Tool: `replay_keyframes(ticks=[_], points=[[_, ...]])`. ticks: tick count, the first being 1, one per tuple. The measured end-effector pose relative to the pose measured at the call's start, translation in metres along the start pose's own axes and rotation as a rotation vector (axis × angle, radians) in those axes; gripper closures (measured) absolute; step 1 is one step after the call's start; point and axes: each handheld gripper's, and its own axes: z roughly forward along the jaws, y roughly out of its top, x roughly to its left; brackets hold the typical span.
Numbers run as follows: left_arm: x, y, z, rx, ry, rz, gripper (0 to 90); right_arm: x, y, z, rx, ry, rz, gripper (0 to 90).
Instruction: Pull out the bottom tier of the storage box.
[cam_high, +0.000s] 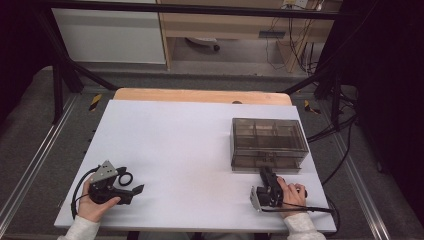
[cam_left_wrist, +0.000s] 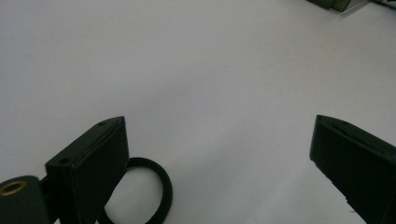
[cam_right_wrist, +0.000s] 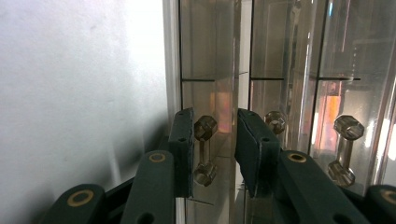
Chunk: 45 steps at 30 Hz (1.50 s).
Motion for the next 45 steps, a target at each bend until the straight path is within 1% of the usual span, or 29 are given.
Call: replay_keyframes(ticks=[1, 11, 13, 14, 21, 23, 26, 30, 32, 34, 40, 42, 45], points=[[0.000, 0.000, 0.000, 0.001, 0.000, 0.001, 4.6, 0.000, 0.000, -0.001, 0.001, 0.003, 0.004, 68.7], [0.000, 0.000, 0.000, 0.003, 0.000, 0.002, 4.5, 0.000, 0.001, -0.005, -0.002, 0.011, -0.009, 68.8], [0.000, 0.000, 0.000, 0.004, 0.001, 0.002, 4.6, 0.001, 0.001, -0.006, -0.002, 0.010, -0.005, 68.8], [0.000, 0.000, 0.000, 0.002, 0.001, 0.000, 4.5, 0.001, 0.001, -0.006, -0.008, 0.008, -0.007, 68.8], [0.000, 0.000, 0.000, 0.002, 0.000, -0.001, 4.6, 0.001, 0.002, -0.013, -0.003, 0.013, -0.005, 68.9], [0.000, 0.000, 0.000, 0.002, 0.001, 0.000, 4.6, 0.001, 0.002, -0.014, -0.010, 0.011, -0.006, 68.9], [0.000, 0.000, 0.000, 0.001, 0.000, -0.001, 4.6, 0.001, 0.002, -0.016, -0.002, 0.015, -0.010, 68.9], [0.000, 0.000, 0.000, 0.002, 0.000, 0.001, 4.6, 0.001, 0.002, -0.018, -0.008, 0.016, -0.009, 68.9], [0.000, 0.000, 0.000, 0.000, 0.001, -0.002, 4.5, 0.002, 0.001, -0.020, -0.006, 0.018, 0.001, 68.9], [0.000, 0.000, 0.000, -0.001, 0.001, 0.000, 4.6, 0.001, 0.001, -0.021, -0.010, 0.020, -0.009, 68.9], [0.000, 0.000, 0.000, -0.001, 0.001, -0.001, 4.6, 0.001, 0.000, -0.025, -0.005, 0.027, -0.003, 68.9], [0.000, 0.000, 0.000, -0.001, 0.001, -0.001, 4.6, 0.001, 0.000, -0.026, -0.008, 0.027, -0.008, 68.9], [0.000, 0.000, 0.000, -0.001, 0.001, 0.000, 4.6, 0.002, 0.000, -0.027, -0.013, 0.026, -0.002, 68.9]])
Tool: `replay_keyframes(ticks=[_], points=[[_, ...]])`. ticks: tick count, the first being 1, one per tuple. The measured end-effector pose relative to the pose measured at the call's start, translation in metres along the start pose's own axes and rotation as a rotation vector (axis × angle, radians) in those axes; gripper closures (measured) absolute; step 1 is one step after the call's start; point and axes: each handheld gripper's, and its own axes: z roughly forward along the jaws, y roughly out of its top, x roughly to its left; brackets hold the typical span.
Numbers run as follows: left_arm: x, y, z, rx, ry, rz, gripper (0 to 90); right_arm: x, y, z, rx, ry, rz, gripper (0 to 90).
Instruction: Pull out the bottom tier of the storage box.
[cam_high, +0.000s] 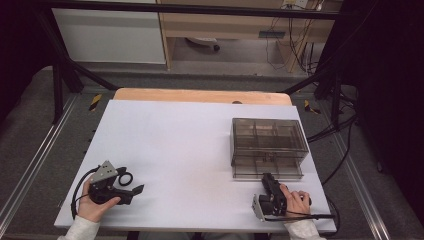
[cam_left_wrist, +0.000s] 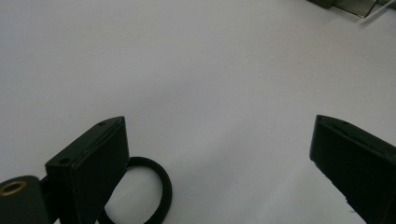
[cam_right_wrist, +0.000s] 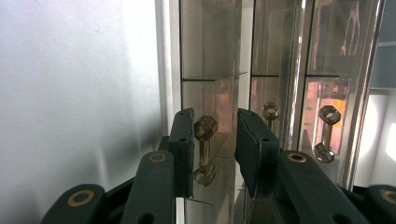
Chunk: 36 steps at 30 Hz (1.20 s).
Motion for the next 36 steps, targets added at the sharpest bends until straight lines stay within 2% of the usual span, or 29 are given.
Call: replay_keyframes(ticks=[23, 36], points=[[0.000, 0.000, 0.001, 0.004, -0.001, 0.002, 4.6, 0.003, 0.001, -0.017, -0.006, 0.010, -0.002, 68.8], [0.000, 0.000, 0.000, 0.003, -0.001, 0.003, 4.6, 0.004, 0.001, -0.017, -0.002, 0.022, 0.001, 68.3]])
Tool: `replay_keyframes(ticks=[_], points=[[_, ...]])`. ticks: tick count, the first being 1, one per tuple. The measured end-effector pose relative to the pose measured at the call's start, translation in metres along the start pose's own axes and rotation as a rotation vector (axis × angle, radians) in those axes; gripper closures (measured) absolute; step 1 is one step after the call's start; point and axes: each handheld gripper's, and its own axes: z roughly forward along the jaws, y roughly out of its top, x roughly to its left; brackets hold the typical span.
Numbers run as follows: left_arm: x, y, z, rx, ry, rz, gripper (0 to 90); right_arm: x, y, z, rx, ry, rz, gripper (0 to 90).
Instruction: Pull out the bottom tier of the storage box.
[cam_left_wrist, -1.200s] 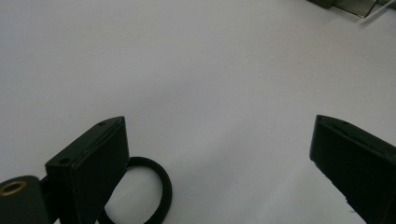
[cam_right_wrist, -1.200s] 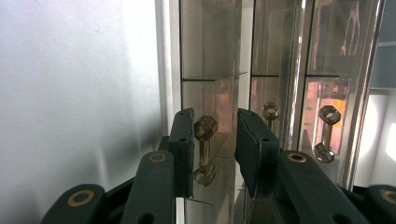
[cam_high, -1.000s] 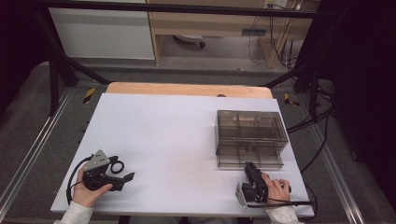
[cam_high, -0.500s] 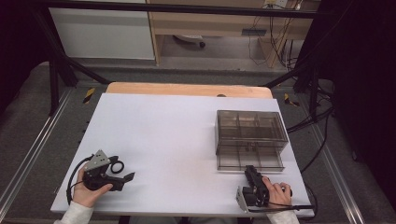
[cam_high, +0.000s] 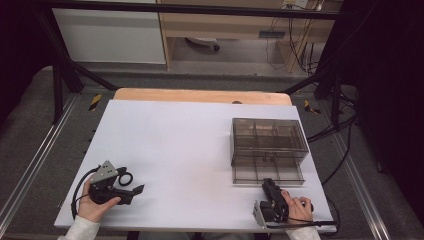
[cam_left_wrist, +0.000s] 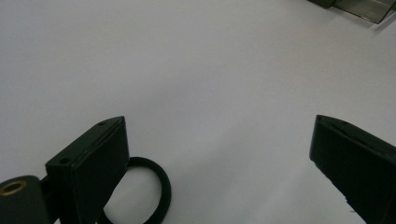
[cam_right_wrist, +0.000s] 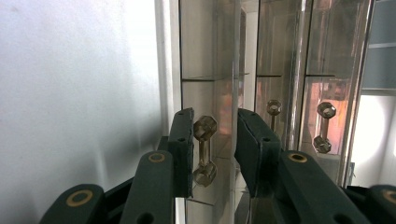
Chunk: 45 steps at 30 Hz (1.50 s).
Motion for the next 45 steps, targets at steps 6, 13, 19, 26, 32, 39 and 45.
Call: replay_keyframes(ticks=[6, 13, 19, 26, 32, 39, 45], points=[[0.000, 0.000, 0.000, 0.001, -0.001, -0.001, 4.6, 0.000, 0.000, 0.001, -0.003, 0.010, -0.003, 67.8], [0.000, 0.000, 0.000, 0.002, -0.001, -0.002, 4.6, 0.000, 0.000, 0.001, 0.002, 0.019, 0.005, 65.0], [0.000, 0.000, 0.000, 0.002, -0.001, -0.002, 4.6, -0.001, 0.000, 0.002, -0.002, 0.024, 0.007, 62.0], [0.000, 0.000, 0.000, 0.002, -0.001, -0.002, 4.6, -0.003, -0.001, 0.000, -0.010, 0.029, 0.028, 57.9], [0.000, 0.000, 0.000, 0.003, -0.001, -0.002, 4.6, -0.006, -0.002, 0.000, -0.023, 0.041, 0.056, 54.0], [0.000, 0.000, 0.001, 0.003, -0.001, -0.002, 4.6, -0.013, -0.007, -0.001, -0.041, 0.070, 0.155, 44.0], [0.000, 0.000, 0.000, 0.003, -0.001, -0.002, 4.6, -0.018, -0.008, -0.001, -0.063, 0.079, 0.244, 36.0]])
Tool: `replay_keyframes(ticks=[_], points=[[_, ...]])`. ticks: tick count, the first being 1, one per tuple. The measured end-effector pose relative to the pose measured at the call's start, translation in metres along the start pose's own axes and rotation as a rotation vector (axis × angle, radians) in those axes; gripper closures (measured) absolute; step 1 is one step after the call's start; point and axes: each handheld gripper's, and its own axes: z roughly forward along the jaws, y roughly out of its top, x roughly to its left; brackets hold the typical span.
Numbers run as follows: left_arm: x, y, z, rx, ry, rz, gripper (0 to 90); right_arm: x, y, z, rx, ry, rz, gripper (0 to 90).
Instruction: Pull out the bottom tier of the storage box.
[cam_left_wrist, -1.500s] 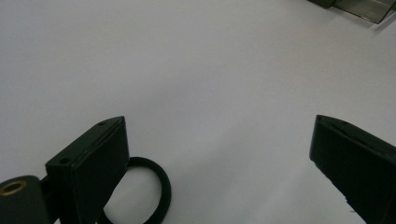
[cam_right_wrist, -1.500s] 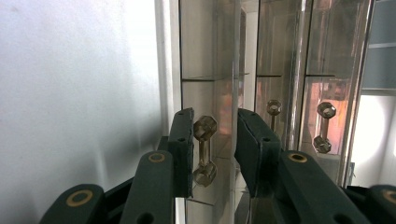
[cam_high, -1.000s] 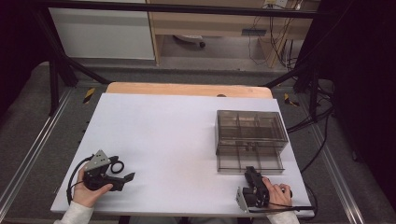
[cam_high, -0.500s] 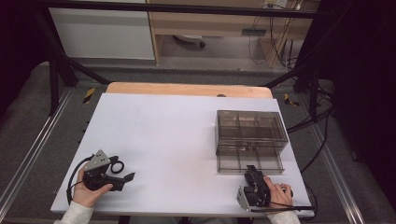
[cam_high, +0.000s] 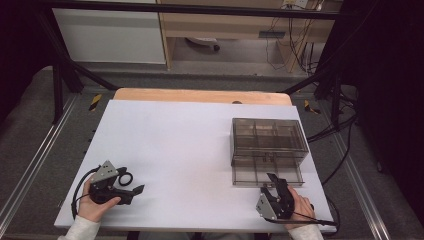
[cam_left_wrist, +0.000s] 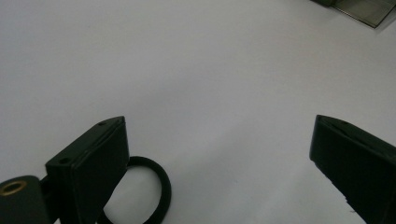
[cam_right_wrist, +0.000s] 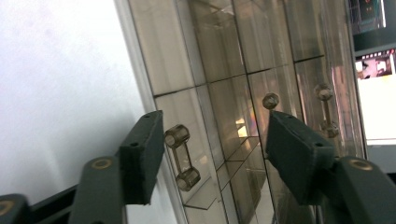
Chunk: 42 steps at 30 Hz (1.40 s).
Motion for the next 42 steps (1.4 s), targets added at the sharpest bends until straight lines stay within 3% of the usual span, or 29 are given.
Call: replay_keyframes(ticks=[8, 17, 26, 42], points=[[0.000, 0.000, 0.000, 0.000, 0.000, 0.000, 4.6, -0.009, -0.003, 0.000, -0.003, 0.039, 0.200, 23.9], [0.001, 0.000, 0.000, 0.003, 0.002, 0.001, 4.5, -0.016, -0.003, 0.003, 0.005, 0.102, 0.361, 13.4], [0.002, 0.000, -0.001, 0.001, 0.006, -0.010, 4.0, -0.023, -0.003, 0.006, 0.007, 0.185, 0.551, 5.9], [0.006, 0.000, -0.001, 0.019, 0.015, -0.026, 3.3, -0.033, -0.002, 0.012, -0.048, 0.301, 0.789, 3.4]])
